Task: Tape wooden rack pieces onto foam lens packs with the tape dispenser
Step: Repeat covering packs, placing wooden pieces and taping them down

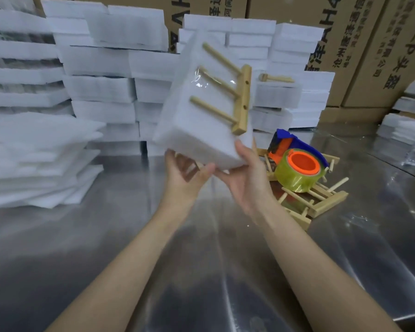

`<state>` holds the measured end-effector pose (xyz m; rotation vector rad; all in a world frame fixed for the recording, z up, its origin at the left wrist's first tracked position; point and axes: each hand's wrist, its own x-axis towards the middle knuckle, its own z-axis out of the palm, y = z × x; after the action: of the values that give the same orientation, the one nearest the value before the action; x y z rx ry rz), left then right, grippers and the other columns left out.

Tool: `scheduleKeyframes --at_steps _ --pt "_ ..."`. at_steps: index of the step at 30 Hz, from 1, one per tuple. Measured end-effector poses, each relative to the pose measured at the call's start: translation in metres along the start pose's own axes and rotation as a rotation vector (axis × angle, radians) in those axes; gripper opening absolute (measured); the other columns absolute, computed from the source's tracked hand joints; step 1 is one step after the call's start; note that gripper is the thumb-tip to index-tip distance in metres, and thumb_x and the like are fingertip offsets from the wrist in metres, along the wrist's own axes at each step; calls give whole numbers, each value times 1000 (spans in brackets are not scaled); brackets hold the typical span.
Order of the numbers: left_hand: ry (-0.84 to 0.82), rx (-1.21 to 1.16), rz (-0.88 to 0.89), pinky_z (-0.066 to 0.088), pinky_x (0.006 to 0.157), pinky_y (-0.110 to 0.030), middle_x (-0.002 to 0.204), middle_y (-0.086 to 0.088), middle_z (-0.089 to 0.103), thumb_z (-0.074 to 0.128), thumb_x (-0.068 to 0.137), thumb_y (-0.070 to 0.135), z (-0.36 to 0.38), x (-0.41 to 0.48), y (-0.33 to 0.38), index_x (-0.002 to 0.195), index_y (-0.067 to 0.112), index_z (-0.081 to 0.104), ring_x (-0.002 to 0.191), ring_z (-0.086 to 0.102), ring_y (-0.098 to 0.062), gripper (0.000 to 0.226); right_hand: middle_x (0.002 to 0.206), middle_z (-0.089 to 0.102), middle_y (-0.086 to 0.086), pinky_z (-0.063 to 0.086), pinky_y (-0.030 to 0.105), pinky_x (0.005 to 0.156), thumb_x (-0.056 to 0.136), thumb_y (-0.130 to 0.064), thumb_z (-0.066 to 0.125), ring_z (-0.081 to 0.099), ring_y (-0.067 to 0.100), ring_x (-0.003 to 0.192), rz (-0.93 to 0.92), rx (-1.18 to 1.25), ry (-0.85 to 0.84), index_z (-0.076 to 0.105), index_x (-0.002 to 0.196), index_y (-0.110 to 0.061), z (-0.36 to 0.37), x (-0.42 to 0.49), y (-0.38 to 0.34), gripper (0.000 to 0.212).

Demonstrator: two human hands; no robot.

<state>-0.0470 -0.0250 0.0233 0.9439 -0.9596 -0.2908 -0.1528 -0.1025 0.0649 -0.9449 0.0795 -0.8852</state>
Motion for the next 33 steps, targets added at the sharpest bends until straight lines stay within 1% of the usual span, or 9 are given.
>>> scheduleKeyframes --at_steps 2,4,6,10,13,19,24,30,33 --pt "-238 491 14 33 109 -31 136 6 49 66 87 29 0 -7 -20 138 43 22 132 42 -9 69 128 60 6 56 47 83 93 -18 53 56 29 120 -95 10 145 44 139 -19 -9 10 -23 46" --pt "-412 1005 -7 10 119 -41 150 1 35 55 93 36 -8 -13 -42 149 34 14 144 19 -14 69 126 55 5 58 46 82 94 -20 53 55 28 117 -179 -81 277 43 137 -20 -22 24 -51 44" --pt "-413 1164 -49 -2 119 -50 156 -1 25 47 96 40 -11 -11 -51 152 21 15 146 7 -12 67 123 51 4 58 47 81 95 -24 54 54 28 114 -238 -162 384 41 137 -20 -33 44 -82 44" --pt "-365 1228 -110 -3 119 -50 157 0 22 39 97 45 -5 -7 -55 151 20 21 146 6 -11 62 114 51 2 60 42 69 94 -29 52 54 24 106 -285 -307 507 48 122 -20 -45 110 -150 30" --pt "-373 1245 -166 -5 118 -48 159 4 18 29 94 55 -5 -7 -56 151 25 19 148 1 -11 65 114 52 5 60 38 61 93 -29 51 58 24 101 -243 -515 563 49 125 -16 -50 159 -189 34" --pt "-370 1204 -233 2 120 -48 159 8 20 24 93 59 -3 -6 -53 151 27 19 148 -1 -11 66 102 55 4 56 32 48 94 -33 51 63 25 88 -154 -669 605 50 111 -16 -63 217 -215 24" --pt "-387 1190 -267 4 120 -47 157 11 22 22 92 61 -3 -4 -51 150 29 20 148 0 -9 66 115 54 4 59 38 55 95 -40 51 60 25 100 -96 -668 604 46 127 -15 -76 248 -206 41" --pt "-392 1208 -285 1 119 -45 155 14 25 23 94 57 -3 -5 -54 147 31 24 147 0 -5 60 114 52 2 53 31 56 90 -66 40 61 26 103 -76 -1005 687 46 131 -14 -90 262 -195 66" --pt "-397 1217 -290 0 119 -45 154 15 26 24 95 57 -2 -4 -53 147 31 25 147 1 -5 58 125 52 5 49 35 85 88 -71 33 54 27 114 -48 -1147 705 42 138 -12 -91 266 -201 78"
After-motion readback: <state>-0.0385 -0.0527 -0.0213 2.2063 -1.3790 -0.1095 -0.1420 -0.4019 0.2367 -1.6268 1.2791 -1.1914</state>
